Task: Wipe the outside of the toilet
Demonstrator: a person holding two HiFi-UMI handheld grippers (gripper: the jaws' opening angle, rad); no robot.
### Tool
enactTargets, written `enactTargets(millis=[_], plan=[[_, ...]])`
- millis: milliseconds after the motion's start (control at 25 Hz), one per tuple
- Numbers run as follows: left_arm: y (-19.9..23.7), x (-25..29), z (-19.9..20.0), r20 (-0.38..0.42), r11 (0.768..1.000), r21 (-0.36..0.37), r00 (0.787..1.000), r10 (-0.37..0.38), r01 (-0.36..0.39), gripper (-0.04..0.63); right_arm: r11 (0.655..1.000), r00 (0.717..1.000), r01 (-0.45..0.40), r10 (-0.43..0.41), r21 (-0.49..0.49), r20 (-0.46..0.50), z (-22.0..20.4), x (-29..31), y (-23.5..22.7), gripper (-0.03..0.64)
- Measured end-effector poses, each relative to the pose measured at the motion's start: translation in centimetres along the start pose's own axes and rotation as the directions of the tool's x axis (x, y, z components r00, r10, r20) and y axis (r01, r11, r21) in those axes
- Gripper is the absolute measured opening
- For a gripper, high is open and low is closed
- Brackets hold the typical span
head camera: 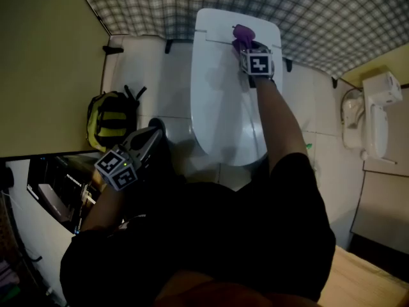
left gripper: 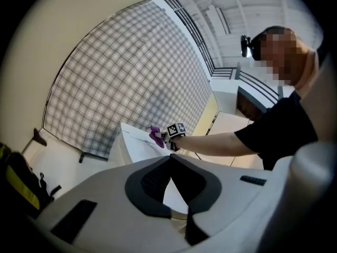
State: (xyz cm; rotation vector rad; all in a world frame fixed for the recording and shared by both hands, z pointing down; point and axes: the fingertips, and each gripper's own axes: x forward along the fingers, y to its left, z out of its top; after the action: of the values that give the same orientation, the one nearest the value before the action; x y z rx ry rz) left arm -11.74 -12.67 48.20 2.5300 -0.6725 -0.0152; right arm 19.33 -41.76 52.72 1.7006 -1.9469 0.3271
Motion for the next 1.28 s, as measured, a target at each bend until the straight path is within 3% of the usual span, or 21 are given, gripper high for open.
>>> enactTargets(millis=[120, 320, 560, 720, 840, 1040, 1200, 1280], plan=[[2.4, 1.3, 1.2, -0.013, 0.989, 0.133, 0.998, 0.066, -0.064, 0.002, 1.0, 1.0, 0.0, -0.001, -0.025, -0.009, 1.9, 3.1, -0.8, 0.103], [5.0, 3.6, 1.4, -0.084, 0.968, 0.233, 0.99, 0.117, -0.094, 0.002, 0.999, 0.998, 0.03, -0.032, -0.037, -0.045, 3.8, 8.3, -2.8, 0.103], [8.9, 4.2, 3.5, -0.035, 0.978, 0.146, 0.987, 0.154, -0.147, 0.002, 0.999, 0.992, 0.044, -0.047, -0.024, -0.116, 4.3, 13.2, -3.9, 0.103], [10.1, 5.5, 3.8, -0.052, 0.983, 0.125, 0.989, 0.141, -0.134, 0.002, 0.999, 0.988, 0.012, -0.018, -0.039, -0.156, 4.9, 16.1, -3.7, 0.103], [10.9, 6.5, 3.8, -0.072, 0.987, 0.096, 0.988, 0.135, -0.128, 0.002, 0.996, 0.978, 0.052, -0.066, -0.075, -0.198, 4.9, 17.7, -4.8, 0.103], [11.8, 6.3, 3.3, -0.098, 0.986, 0.081, 0.983, 0.152, -0.144, 0.002, 0.992, 0.976, 0.092, -0.106, -0.081, -0.192, 5.1, 19.6, -6.0, 0.103], [12.5, 6.3, 3.7, -0.091, 0.986, 0.051, 0.982, 0.164, -0.16, 0.002, 0.996, 0.986, 0.077, -0.083, -0.05, -0.146, 6.2, 21.0, -6.0, 0.103], [12.6, 6.4, 3.8, -0.096, 0.985, 0.054, 0.981, 0.166, -0.161, 0.002, 0.999, 0.985, 0.037, -0.039, -0.016, -0.167, 5.9, 21.4, -5.5, 0.103]])
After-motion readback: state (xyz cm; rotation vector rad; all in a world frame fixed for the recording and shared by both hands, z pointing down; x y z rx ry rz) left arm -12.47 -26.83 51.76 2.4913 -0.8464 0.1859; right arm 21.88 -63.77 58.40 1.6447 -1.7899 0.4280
